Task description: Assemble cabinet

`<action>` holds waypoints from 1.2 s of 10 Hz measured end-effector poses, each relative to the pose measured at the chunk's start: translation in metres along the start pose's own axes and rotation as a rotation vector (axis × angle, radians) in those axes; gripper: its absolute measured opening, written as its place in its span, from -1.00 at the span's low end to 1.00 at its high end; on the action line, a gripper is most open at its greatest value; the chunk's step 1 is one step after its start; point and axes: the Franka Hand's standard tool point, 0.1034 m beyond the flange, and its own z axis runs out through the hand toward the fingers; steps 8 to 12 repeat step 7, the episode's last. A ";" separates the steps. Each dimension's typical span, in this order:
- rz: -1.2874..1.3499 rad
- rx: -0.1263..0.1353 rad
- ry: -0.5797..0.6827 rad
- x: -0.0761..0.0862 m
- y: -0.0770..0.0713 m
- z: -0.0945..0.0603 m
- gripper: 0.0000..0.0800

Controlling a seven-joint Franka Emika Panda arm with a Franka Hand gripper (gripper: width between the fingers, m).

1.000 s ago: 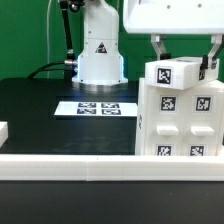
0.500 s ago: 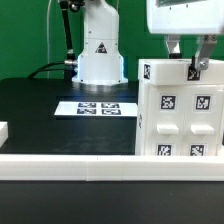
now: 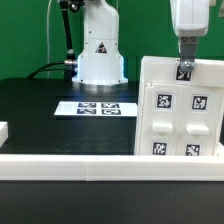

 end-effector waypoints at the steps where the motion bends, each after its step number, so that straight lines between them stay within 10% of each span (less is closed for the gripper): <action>1: -0.021 -0.001 0.000 -0.001 0.001 0.001 0.66; 3: -0.029 -0.002 -0.001 -0.002 0.001 0.001 0.97; 12: -0.046 -0.003 -0.002 -0.004 0.002 0.001 0.99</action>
Offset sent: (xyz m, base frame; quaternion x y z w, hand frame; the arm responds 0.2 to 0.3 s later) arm 0.0000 0.0000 0.0000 0.0000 0.0000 0.0000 1.0000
